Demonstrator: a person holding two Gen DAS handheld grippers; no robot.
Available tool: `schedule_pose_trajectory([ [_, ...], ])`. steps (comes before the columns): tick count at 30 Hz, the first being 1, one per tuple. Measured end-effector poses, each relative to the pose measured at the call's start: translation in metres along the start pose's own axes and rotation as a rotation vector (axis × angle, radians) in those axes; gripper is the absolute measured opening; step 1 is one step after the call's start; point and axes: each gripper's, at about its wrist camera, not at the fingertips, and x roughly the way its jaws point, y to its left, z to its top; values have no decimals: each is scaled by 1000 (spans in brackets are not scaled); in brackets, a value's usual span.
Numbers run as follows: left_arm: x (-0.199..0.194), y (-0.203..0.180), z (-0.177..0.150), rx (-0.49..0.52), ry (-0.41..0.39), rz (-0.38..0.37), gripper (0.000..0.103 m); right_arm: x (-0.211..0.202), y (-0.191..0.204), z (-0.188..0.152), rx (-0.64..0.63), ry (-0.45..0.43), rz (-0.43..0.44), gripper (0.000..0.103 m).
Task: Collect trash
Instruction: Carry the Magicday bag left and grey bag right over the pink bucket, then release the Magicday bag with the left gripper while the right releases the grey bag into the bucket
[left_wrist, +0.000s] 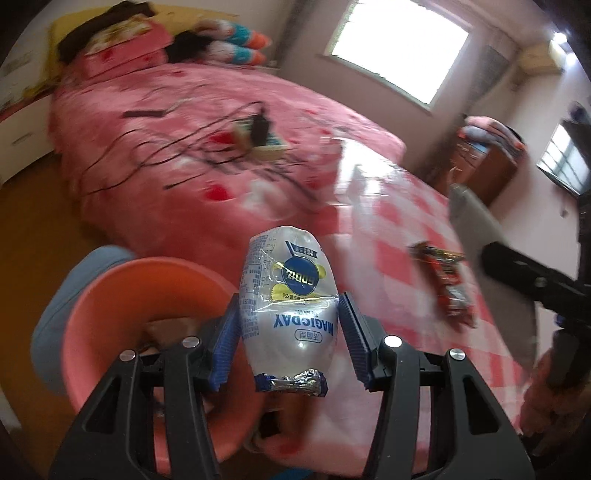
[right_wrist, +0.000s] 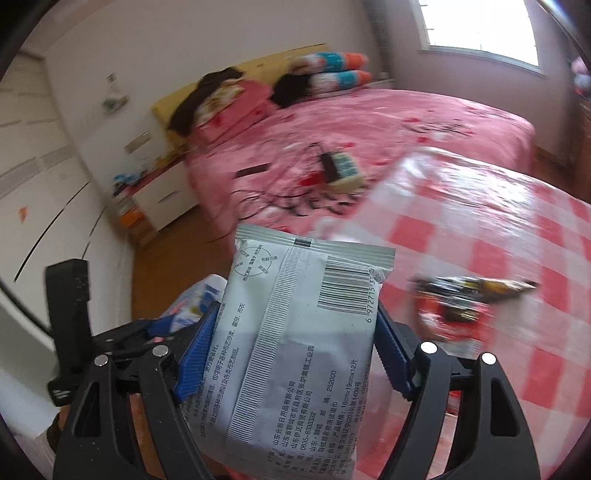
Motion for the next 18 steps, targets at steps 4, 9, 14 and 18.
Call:
schedule_pose_trajectory([
  [4,-3,38,-4,-83,-10,57,54,28,34,3,-55,33,57,78],
  [9,-2,78,-11,-159,-8,130,55,70,74,-1,-103,95,139,80],
  [14,2,103,-22,-206,18,233,70,92,86,-11,-89,112,176,89],
  [18,2,114,-26,-221,27,269,72,80,71,-15,-56,73,143,91],
])
